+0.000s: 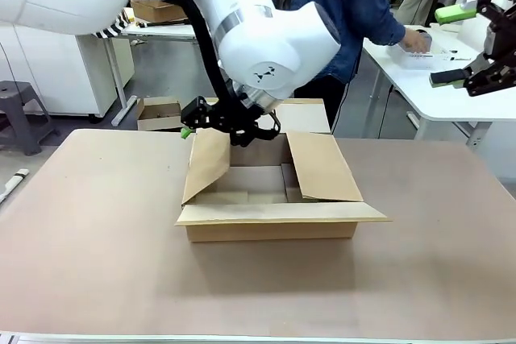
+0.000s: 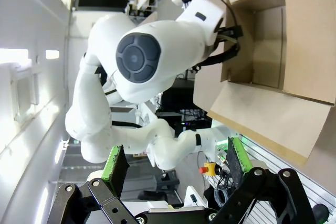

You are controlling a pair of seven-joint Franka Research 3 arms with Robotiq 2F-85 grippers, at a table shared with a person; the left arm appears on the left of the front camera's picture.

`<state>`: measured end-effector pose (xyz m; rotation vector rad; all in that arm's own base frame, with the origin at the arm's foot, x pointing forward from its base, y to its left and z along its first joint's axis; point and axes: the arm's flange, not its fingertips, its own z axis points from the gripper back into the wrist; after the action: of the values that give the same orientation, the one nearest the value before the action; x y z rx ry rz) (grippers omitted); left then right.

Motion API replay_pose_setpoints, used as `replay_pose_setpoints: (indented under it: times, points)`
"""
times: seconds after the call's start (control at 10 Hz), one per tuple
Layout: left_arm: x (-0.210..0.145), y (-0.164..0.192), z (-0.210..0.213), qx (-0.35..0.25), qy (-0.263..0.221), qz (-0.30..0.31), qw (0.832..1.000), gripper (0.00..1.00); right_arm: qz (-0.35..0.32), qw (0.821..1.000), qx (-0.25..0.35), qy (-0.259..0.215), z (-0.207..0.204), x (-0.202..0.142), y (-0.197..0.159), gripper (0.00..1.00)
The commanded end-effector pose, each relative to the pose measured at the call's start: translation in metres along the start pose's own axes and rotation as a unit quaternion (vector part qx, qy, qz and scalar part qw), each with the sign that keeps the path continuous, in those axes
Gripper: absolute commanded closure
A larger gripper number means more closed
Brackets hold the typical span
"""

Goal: Pack the gift set into the box.
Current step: Place both hands on the side flaps of the Package Box and spread them outward.

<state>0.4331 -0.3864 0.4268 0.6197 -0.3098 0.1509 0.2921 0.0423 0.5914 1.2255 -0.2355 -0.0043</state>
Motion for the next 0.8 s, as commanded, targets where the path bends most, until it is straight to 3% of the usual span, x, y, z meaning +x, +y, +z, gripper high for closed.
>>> replay_pose_setpoints:
  times: [0.0,0.2,0.7]
  points:
    - [-0.005,0.024,-0.01,-0.02,-0.002,-0.007,1.0,0.0,0.012,1.0,0.01,0.0,0.0,0.002,0.001,0.0]
    - [0.003,0.047,-0.012,-0.031,0.003,0.005,1.0,0.0,0.012,1.0,0.01,0.0,0.0,0.002,0.001,0.0]
    - [0.018,0.099,-0.023,-0.137,0.04,0.017,0.99,0.0,0.012,1.0,0.01,0.0,0.0,0.002,0.001,0.0]
